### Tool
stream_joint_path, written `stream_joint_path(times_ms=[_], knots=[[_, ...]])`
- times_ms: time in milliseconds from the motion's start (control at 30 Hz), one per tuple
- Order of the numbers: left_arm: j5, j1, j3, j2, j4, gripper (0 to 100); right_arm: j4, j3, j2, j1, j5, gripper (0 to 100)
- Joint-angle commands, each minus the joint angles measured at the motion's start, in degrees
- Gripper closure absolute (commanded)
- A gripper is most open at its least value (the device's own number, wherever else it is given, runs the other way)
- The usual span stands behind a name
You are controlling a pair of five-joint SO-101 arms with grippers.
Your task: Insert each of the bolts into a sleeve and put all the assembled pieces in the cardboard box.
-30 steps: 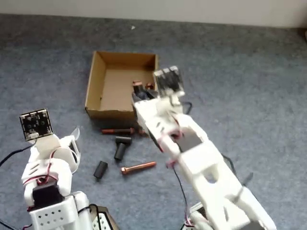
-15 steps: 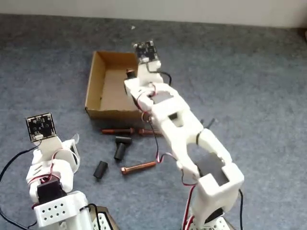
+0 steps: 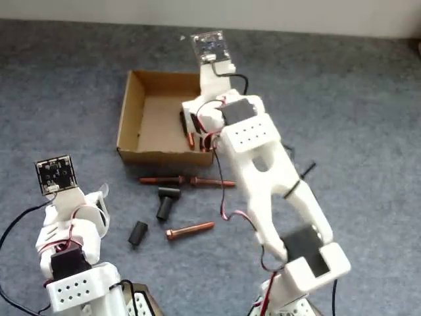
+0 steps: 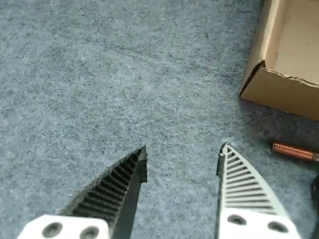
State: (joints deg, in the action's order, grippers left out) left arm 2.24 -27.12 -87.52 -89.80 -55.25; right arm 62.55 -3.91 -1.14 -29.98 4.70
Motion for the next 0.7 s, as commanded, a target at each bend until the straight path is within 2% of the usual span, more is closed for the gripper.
stream_joint_path(times_ms=[0,133,367,533,667], knots=[[-0.4,-4.1,0.3,-0.6,0.9,76,7.0,2.0,8.1,0.5,0.4,80.8],[-0.3,-5.8,0.4,-0.6,0.9,76,7.8,10.8,15.1,-0.7,1.1,80.8],[-0.3,-5.8,0.8,-0.6,0.8,76,3.9,28.4,25.4,-9.8,13.3,80.8],[-0.3,-5.8,0.8,-0.6,0.9,76,-5.4,36.4,23.2,-16.2,20.8,80.8],[-0.3,-5.8,0.8,-0.6,0.9,76,-10.0,34.3,15.3,-20.4,25.2,80.8]])
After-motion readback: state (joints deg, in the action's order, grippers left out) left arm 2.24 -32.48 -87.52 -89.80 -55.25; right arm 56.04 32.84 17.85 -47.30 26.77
